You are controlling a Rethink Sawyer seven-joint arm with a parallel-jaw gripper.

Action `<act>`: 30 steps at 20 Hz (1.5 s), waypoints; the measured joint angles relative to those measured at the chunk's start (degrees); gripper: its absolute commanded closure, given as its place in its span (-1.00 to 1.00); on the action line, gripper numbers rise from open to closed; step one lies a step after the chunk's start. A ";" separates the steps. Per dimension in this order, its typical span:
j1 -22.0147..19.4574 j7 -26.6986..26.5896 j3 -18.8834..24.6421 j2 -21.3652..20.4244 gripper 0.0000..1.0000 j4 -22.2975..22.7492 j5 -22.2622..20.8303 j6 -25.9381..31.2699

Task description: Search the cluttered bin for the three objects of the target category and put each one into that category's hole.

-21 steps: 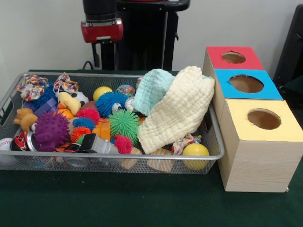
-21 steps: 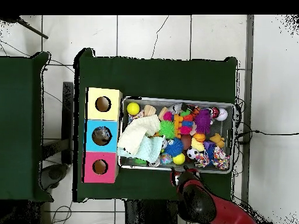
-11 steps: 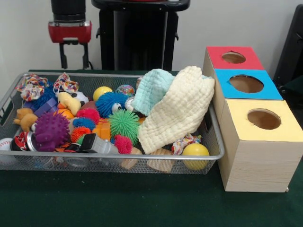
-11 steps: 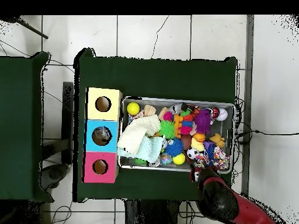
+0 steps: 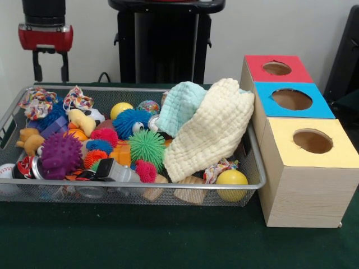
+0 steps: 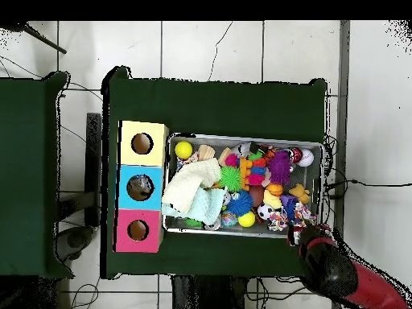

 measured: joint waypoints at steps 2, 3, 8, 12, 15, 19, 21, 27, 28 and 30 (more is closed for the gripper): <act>1.00 0.00 -0.69 0.22 -1.00 -1.51 -1.02 -0.01; 1.60 0.00 -1.14 0.41 -1.00 -2.13 -1.46 0.01; 6.89 0.00 -5.67 2.73 -1.00 -5.92 -4.49 -0.14; 10.16 0.00 -8.91 4.93 -1.00 -7.78 -5.89 -0.73; 13.15 0.00 -12.32 7.95 -1.00 -9.76 -6.39 -0.86; 14.61 0.00 -14.52 10.13 -1.00 -10.81 -6.38 -0.87; 15.09 0.00 -15.59 11.16 -1.00 -11.34 -6.38 -0.87; 15.12 0.00 -18.24 12.05 -1.00 -12.41 -6.78 -0.91; 15.04 0.00 -18.46 11.97 -1.00 -12.62 -6.96 -0.91; 14.73 0.00 -18.67 11.59 -1.00 -12.94 -7.40 -0.86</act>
